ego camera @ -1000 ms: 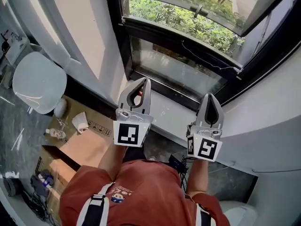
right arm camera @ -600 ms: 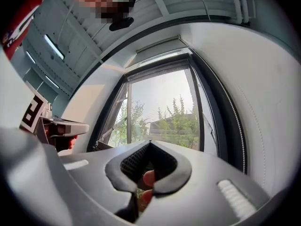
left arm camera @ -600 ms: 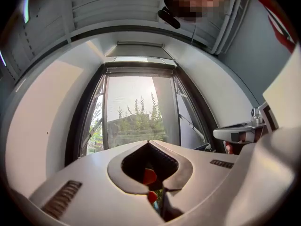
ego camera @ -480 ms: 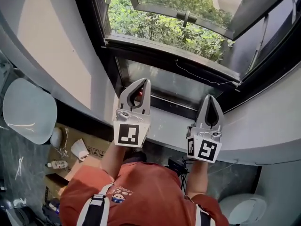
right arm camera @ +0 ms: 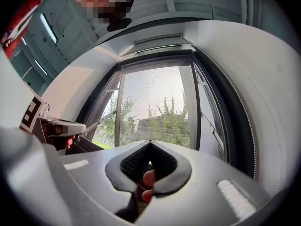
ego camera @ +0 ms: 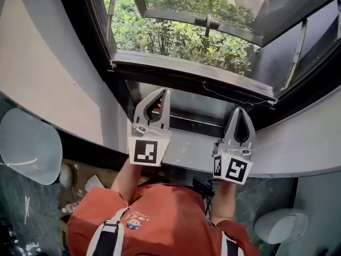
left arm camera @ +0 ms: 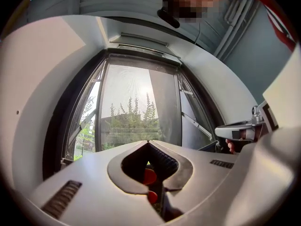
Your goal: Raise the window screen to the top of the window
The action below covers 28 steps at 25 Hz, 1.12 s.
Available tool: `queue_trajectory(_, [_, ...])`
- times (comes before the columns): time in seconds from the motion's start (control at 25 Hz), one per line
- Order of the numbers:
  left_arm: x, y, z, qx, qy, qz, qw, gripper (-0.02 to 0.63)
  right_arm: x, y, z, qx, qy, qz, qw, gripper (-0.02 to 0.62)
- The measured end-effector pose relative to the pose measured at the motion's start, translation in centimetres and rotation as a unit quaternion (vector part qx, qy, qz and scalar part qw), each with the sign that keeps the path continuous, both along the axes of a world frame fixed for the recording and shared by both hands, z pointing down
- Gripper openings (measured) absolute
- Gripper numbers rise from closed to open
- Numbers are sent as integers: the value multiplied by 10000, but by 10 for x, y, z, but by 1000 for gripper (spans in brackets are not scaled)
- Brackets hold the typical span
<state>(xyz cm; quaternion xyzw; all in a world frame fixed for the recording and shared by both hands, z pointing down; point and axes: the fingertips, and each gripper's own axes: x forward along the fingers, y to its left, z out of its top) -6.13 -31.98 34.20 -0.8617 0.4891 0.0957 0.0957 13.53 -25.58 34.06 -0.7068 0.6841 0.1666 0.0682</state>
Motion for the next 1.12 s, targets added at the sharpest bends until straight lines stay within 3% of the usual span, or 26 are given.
queue_trajectory(0.72, [33,-30,3,-27,-109,-85,9999,6,42,-26,3,4,-40,11,10000,9])
queue_trajectory(1.12, [35,-44,20,-82,-623,-178,9979,6,46,-38,13,-145,99,-40,9998,9])
